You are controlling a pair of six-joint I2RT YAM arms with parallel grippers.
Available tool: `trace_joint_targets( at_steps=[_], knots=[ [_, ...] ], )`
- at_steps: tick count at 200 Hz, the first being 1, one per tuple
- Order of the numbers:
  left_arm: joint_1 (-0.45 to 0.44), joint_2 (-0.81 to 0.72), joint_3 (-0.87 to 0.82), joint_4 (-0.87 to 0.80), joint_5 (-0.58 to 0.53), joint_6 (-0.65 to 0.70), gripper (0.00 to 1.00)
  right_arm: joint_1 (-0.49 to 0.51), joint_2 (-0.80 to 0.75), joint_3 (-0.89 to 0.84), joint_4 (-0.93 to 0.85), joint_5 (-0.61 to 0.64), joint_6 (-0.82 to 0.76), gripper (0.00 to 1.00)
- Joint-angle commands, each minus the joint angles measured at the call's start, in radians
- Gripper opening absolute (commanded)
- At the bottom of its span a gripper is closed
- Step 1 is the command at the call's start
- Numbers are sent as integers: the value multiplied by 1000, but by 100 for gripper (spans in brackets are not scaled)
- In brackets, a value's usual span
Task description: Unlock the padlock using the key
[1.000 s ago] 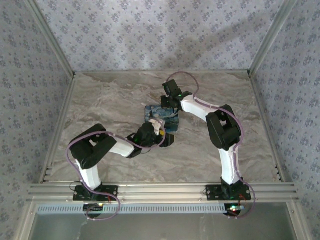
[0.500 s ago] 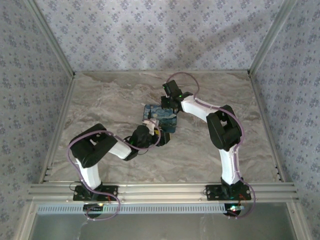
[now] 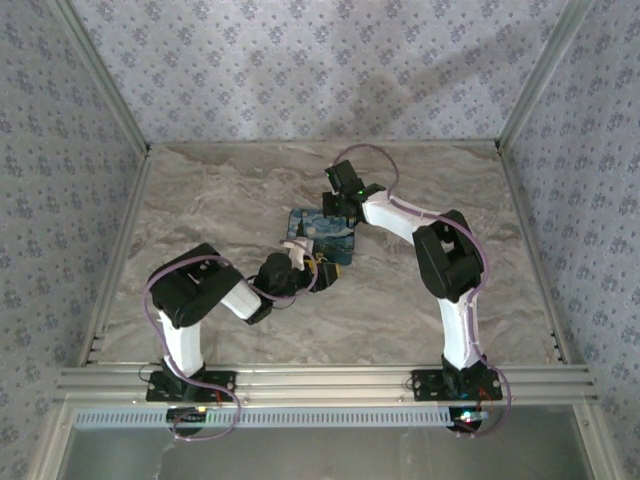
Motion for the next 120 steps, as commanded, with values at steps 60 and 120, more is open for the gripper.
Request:
trace_joint_targets(
  at_steps=[60,120],
  knots=[
    [7,22,11,41,116,1,72,33,5,-21,-122,-25,10,0],
    [7,40,49,-85,69,-5,74,36,2,-29,-115,-26,14,0]
  ],
)
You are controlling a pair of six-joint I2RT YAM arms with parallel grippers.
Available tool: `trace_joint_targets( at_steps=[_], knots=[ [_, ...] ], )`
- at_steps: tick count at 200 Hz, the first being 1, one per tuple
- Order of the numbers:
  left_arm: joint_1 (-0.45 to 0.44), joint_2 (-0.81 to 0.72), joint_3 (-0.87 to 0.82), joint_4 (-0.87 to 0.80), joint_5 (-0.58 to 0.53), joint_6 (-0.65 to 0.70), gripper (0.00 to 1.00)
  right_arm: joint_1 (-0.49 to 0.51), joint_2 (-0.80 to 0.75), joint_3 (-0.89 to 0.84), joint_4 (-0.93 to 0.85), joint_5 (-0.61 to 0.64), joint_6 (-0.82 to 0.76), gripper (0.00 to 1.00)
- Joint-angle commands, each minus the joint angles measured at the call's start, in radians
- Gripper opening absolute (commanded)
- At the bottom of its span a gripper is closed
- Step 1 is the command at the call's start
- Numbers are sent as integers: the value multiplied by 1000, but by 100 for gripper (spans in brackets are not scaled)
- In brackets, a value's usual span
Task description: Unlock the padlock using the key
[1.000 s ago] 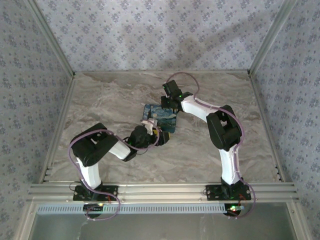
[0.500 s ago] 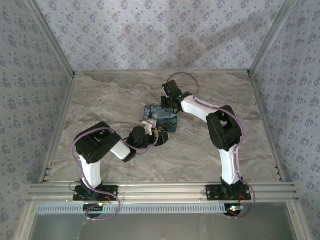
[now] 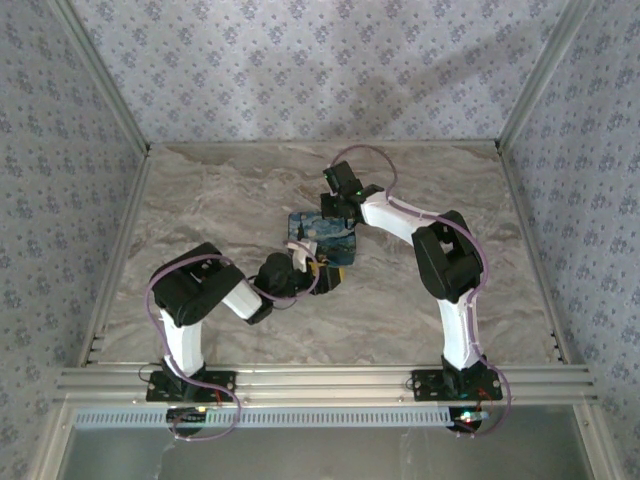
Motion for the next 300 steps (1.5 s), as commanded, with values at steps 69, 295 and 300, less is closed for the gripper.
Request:
trace_joint_targets(
  at_steps=[69,295,300],
  knots=[
    [0,30,57,-169,-63,-12,74,26,0,-26,-114,-21,11,0],
    [46,87,-68,99,-65,-113,32,24,-5,-25,-124,-15,9,0],
    [48,82,-69,87,-64,-113,37,24,-5,-24,-122,-15,9,0]
  ],
)
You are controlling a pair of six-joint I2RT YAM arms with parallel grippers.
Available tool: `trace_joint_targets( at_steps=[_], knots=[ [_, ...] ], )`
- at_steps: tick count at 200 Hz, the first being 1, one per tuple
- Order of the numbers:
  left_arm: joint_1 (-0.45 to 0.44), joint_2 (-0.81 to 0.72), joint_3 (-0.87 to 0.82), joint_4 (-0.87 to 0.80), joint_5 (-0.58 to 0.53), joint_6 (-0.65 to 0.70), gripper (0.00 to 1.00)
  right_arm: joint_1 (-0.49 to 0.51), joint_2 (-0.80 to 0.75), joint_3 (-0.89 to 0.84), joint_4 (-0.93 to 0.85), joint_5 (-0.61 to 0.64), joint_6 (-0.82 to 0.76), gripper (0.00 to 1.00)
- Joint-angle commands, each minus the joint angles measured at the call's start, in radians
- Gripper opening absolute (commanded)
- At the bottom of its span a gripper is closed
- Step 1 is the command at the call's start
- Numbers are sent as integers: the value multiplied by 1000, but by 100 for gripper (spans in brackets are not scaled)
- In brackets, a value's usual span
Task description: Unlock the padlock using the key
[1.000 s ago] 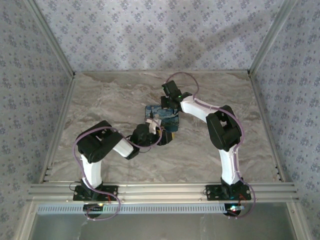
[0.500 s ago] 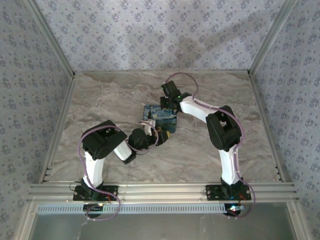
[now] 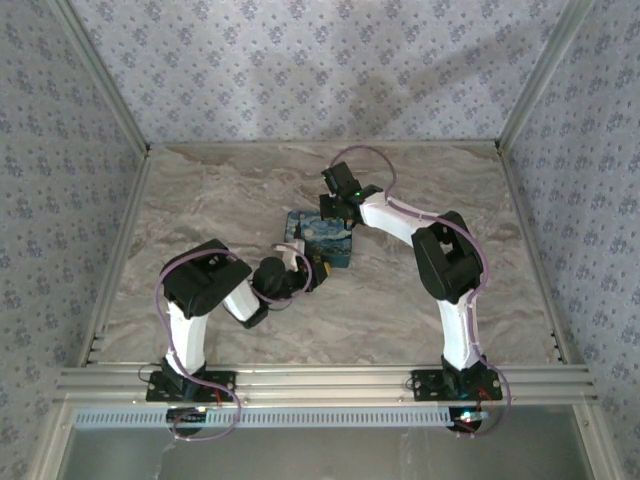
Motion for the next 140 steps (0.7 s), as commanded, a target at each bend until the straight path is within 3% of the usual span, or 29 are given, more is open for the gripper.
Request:
trace_joint_targets(
  at_steps=[1,8,29,61,106,140],
  knots=[
    [13,-2,-18,-75,20,-12,38,15,-1,-25,-108,-24,6,0],
    [13,-11,-16,-97,20,-7,42,15,1,-25,-106,-24,6,0],
    [13,-38,-17,-151,24,11,44,15,2,-25,-101,-26,8,0],
    [12,-69,-10,-243,30,29,41,15,4,-22,-99,-28,11,0],
    [13,-99,-6,-335,35,48,36,15,1,-22,-94,-26,14,0],
    [15,-103,1,-362,40,57,23,15,-1,-23,-91,-25,14,0]
  ],
)
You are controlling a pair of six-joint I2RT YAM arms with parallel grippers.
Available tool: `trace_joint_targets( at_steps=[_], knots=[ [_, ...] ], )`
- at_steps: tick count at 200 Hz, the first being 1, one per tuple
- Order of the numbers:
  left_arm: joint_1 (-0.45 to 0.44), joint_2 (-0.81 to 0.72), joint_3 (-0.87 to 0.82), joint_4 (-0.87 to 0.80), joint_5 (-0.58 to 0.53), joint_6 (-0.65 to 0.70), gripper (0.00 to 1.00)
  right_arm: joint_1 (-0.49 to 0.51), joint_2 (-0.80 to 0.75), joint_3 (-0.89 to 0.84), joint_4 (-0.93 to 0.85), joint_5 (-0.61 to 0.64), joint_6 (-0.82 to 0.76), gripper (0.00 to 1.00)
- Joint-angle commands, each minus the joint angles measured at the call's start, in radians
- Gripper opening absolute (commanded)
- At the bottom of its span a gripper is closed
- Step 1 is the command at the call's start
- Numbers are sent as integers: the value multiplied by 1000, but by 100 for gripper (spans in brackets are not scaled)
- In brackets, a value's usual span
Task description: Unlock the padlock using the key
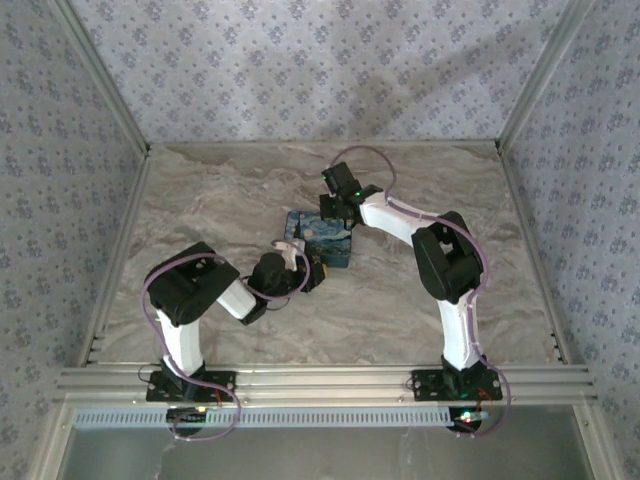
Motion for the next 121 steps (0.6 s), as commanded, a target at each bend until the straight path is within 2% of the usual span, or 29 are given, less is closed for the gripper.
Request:
trace_joint_targets(
  at_steps=[1,46,76,121],
  knots=[
    [5,-1,-3,-148,15,19,22,15,0,-23,-90,-21,6,0],
    [11,2,9,-170,31,24,8,14,-11,-30,-84,-25,8,0],
    [27,-19,15,-210,54,25,3,8,-35,-43,-81,-34,7,0],
    [49,-130,88,-499,114,89,0,-28,-91,-49,-83,-52,3,0]
  ],
)
